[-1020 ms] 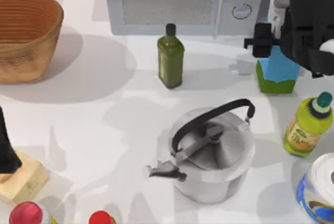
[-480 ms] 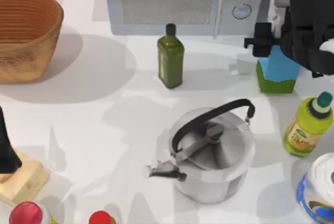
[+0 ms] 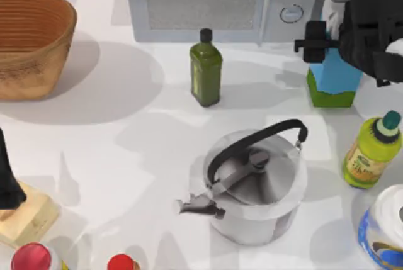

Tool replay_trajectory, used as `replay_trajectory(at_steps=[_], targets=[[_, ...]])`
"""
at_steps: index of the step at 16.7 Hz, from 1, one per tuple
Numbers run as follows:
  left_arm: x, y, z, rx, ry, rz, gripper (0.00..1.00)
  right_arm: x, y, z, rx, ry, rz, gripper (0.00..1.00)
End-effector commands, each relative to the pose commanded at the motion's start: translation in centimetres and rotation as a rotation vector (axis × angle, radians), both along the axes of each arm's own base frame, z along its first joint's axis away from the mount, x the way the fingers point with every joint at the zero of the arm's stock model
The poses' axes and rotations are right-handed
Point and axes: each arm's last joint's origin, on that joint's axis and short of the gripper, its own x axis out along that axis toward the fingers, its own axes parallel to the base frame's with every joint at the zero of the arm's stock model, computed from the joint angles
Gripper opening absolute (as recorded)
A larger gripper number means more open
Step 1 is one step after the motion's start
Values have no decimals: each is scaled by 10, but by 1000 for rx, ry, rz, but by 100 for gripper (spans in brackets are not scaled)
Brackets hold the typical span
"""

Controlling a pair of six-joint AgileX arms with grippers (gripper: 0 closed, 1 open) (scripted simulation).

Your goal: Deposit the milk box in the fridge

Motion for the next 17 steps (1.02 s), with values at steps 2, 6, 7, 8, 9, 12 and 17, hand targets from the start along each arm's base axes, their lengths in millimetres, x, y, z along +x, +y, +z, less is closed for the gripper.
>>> replay_trajectory(at_steps=[2,6,7,8,9,12,17], targets=[[0,0,0,0,0,0,100,6,2,22,1,-11,-3,0],[0,0,0,0,0,0,100,7,2,81,-10,14,-6,0],[0,0,0,0,0,0,100,6,1,95,-11,19,-6,0],[0,0,0,0,0,0,100,4,1,109,-10,20,-5,0],[0,0,0,0,0,0,100,1,0,121,-8,17,-4,0],[0,0,0,0,0,0,100,-4,-2,140,-1,7,2,0],[0,0,0,0,0,0,100,-6,-2,138,0,8,3,0]])
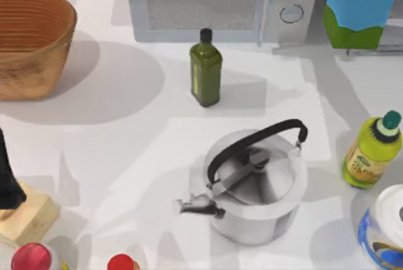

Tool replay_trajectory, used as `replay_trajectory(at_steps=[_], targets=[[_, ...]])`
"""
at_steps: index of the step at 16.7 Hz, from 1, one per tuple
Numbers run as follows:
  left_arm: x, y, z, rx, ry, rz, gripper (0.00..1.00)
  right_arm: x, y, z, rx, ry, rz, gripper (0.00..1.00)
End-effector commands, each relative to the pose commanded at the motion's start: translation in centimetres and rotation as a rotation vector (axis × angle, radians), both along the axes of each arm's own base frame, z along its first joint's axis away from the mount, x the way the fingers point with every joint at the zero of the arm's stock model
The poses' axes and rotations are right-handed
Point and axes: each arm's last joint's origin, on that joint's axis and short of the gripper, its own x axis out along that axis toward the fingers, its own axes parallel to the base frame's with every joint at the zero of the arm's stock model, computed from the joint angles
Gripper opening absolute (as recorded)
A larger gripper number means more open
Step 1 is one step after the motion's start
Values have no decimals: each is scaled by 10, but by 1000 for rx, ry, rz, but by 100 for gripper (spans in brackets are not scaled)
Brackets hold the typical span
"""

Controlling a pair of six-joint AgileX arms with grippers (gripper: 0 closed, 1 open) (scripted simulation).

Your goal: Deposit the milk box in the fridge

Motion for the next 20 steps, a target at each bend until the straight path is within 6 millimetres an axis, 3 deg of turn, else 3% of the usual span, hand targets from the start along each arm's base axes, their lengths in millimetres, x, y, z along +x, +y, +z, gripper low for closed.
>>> replay_trajectory(at_steps=[3,5,8,11,14,16,20], targets=[[0,0,0,0,0,0,100,-17,-12,5,4,-21,-1,0],[0,0,0,0,0,0,100,-40,-26,12,9,-55,-3,0],[0,0,0,0,0,0,100,-92,-52,23,23,-147,-6,0],[0,0,0,0,0,0,100,-159,-77,20,34,-276,-6,0],[0,0,0,0,0,0,100,-221,-96,-9,33,-412,-5,0],[0,0,0,0,0,0,100,-250,-103,-40,24,-489,-4,0],[0,0,0,0,0,0,100,-273,-111,-104,-4,-582,0,0]])
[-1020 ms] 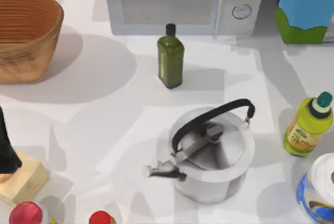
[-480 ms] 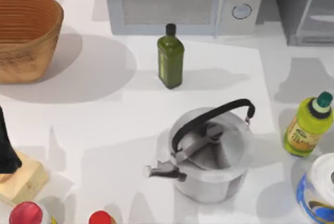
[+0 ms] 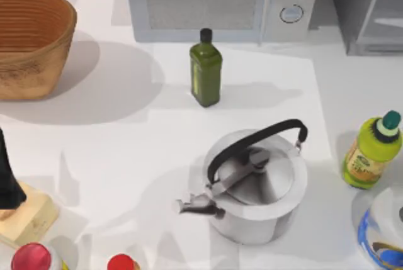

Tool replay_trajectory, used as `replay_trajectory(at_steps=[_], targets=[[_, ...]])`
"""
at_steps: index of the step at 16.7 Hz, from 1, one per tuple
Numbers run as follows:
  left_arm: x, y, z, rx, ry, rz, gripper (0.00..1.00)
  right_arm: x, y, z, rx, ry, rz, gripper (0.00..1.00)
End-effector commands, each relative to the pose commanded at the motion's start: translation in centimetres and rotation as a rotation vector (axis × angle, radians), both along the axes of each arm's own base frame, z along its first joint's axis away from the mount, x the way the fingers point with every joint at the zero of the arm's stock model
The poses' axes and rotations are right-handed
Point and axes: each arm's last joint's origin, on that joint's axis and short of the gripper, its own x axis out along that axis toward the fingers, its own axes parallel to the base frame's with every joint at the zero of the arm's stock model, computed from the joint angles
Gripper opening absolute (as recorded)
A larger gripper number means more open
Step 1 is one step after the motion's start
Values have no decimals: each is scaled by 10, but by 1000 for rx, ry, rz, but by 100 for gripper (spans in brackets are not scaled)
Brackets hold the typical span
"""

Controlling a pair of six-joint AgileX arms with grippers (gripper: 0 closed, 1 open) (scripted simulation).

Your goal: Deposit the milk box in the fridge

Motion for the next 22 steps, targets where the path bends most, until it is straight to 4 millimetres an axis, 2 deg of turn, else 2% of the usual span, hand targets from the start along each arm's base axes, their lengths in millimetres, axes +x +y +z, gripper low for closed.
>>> replay_trajectory(at_steps=[2,4,11,14,17,20,22], targets=[[0,0,0,0,0,0,100,-2,-2,-21,-12,-28,-1,0],[0,0,0,0,0,0,100,-3,-3,-32,-19,-44,-2,0],[0,0,0,0,0,0,100,-3,-3,-31,-20,-47,2,0],[0,0,0,0,0,0,100,0,-4,-8,-33,-101,17,0],[0,0,0,0,0,0,100,12,-6,35,-56,-197,37,0],[0,0,0,0,0,0,100,44,-11,82,-84,-289,59,0],[0,0,0,0,0,0,100,80,-18,103,-99,-321,71,0]])
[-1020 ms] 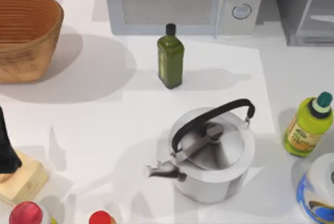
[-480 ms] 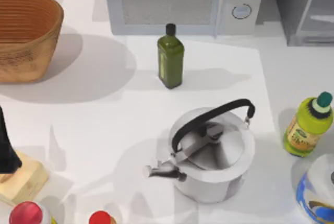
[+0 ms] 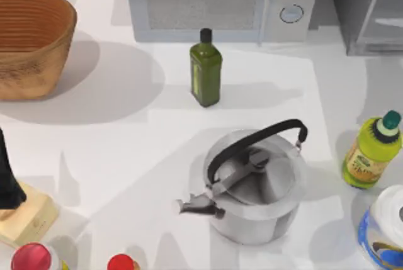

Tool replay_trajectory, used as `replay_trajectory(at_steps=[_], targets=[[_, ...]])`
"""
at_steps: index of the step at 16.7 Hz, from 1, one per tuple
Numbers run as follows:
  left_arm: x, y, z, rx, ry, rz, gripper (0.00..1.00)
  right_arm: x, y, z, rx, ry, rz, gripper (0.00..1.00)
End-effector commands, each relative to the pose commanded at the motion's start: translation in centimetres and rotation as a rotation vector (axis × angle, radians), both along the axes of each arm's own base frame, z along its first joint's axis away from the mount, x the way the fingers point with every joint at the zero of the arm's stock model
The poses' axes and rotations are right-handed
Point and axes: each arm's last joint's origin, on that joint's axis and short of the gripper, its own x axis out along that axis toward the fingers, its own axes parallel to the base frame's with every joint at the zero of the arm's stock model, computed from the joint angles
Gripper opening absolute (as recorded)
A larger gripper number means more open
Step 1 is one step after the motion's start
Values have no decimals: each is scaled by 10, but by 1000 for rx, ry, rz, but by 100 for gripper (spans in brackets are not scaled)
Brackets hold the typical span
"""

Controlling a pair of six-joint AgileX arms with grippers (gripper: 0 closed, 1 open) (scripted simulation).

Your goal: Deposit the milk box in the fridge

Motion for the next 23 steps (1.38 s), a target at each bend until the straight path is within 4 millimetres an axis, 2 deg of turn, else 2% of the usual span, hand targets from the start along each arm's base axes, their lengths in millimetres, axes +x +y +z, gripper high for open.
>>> replay_trajectory(at_steps=[2,4,7,10,13,16,21,22,23], targets=[[0,0,0,0,0,0,100,46,-11,4,-10,1,6,0],[0,0,0,0,0,0,100,94,-25,-9,-10,28,7,0],[0,0,0,0,0,0,100,153,-47,-53,4,98,-5,0],[0,0,0,0,0,0,100,190,-66,-106,31,168,-25,0],[0,0,0,0,0,0,100,209,-79,-155,61,234,-49,0],[0,0,0,0,0,0,100,215,-86,-183,81,276,-69,0],[0,0,0,0,0,0,100,216,-88,-187,83,280,-72,0],[0,0,0,0,0,0,100,218,-83,-159,65,201,-56,0],[0,0,0,0,0,0,100,219,-83,-159,65,201,-56,0]])
